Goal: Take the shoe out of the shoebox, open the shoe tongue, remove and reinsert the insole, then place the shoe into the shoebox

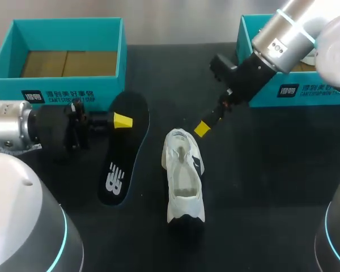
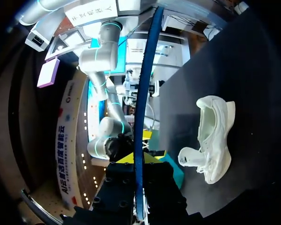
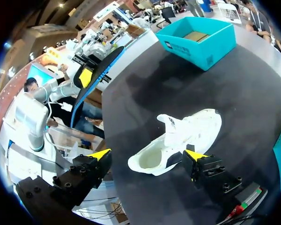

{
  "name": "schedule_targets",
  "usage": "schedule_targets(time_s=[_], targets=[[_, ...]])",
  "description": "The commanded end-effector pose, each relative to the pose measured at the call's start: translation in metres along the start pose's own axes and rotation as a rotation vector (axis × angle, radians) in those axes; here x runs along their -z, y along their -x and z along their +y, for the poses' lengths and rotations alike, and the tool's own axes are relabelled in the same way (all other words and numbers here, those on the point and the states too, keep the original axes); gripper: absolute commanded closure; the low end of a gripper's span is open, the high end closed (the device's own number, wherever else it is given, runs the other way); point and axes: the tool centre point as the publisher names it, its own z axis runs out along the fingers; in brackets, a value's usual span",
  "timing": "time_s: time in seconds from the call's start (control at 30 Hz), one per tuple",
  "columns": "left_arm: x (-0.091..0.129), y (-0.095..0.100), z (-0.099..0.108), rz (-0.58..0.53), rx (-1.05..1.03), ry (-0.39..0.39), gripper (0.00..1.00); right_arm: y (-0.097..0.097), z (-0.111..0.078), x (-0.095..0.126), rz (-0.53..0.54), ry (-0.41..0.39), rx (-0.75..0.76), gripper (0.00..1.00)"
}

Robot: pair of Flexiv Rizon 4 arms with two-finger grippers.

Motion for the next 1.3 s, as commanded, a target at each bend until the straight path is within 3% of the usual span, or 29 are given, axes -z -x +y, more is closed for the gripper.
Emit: schedule_targets(time_s=[0.03, 0.47, 0.63, 0.77, 0.83, 1.13, 1.2, 1.3], targets=[[-0.006, 0.001, -0.025, 0.007, 0.035, 0.002, 1.0, 0.0, -0.012, -0.003, -0.025, -0.027, 0.017, 0.0], [-0.015, -0.007, -0.087, 0.017, 0.363, -0.166, 1.0, -0.006, -0.087, -0.025, -0.191, -0.106, 0.1, 0.0], [-0.024, -0.018, -0.116, 0.046, 0.482, -0.201, 1.0, -0.004, -0.105, -0.041, -0.231, -0.12, 0.126, 0.0], [-0.031, -0.031, -0.136, 0.031, 0.584, -0.178, 1.0, 0.0, -0.104, -0.058, -0.216, -0.16, 0.102, 0.0], [-0.037, -0.039, -0.147, 0.079, 0.56, -0.137, 1.0, 0.0, -0.104, -0.058, -0.216, -0.16, 0.102, 0.0], [-0.037, -0.039, -0.147, 0.079, 0.56, -0.137, 1.0, 0.0, -0.104, -0.058, -0.216, -0.16, 0.102, 0.0], [-0.051, -0.053, -0.153, 0.121, 0.585, -0.13, 1.0, 0.0, -0.104, -0.058, -0.216, -0.16, 0.102, 0.0], [-0.053, -0.058, -0.153, 0.099, 0.649, -0.127, 1.0, 0.001, -0.107, -0.062, -0.229, -0.168, 0.111, 0.0]])
